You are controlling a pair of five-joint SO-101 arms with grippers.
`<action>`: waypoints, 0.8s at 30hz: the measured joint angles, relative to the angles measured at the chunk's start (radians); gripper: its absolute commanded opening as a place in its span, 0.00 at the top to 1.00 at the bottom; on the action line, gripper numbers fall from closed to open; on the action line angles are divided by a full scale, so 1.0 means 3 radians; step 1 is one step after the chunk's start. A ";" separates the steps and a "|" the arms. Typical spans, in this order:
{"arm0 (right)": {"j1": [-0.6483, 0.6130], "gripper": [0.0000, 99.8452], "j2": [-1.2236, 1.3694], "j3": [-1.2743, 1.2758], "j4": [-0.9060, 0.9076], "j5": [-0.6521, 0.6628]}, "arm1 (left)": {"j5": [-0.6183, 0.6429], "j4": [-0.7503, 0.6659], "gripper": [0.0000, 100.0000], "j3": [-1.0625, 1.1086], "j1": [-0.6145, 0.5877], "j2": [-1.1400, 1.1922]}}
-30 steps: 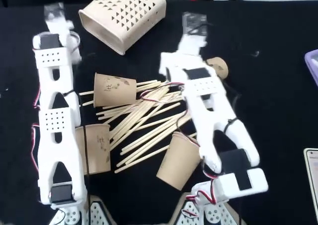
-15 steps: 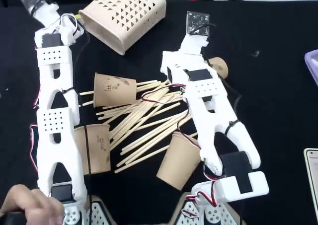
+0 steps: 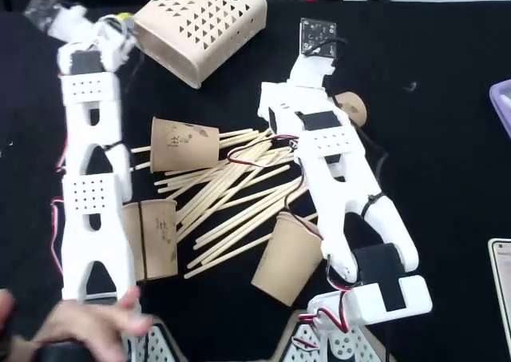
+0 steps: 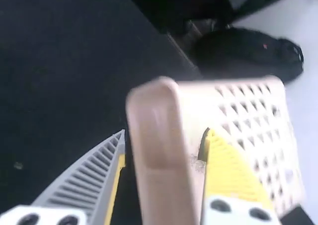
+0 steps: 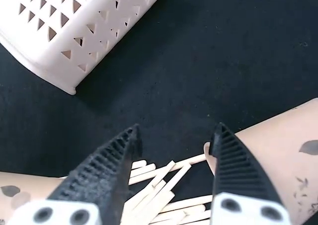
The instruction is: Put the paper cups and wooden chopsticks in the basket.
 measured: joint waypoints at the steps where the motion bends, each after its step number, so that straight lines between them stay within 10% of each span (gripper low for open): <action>1: 0.0000 0.77 0.0000 0.0000 0.0000 0.0000 | 0.0000 0.0000 0.74 0.0000 0.0056 0.0000; 24: 0.0000 0.77 0.0005 0.0000 0.0000 0.0000 | 0.0000 -0.1002 0.81 0.0205 0.0266 0.0348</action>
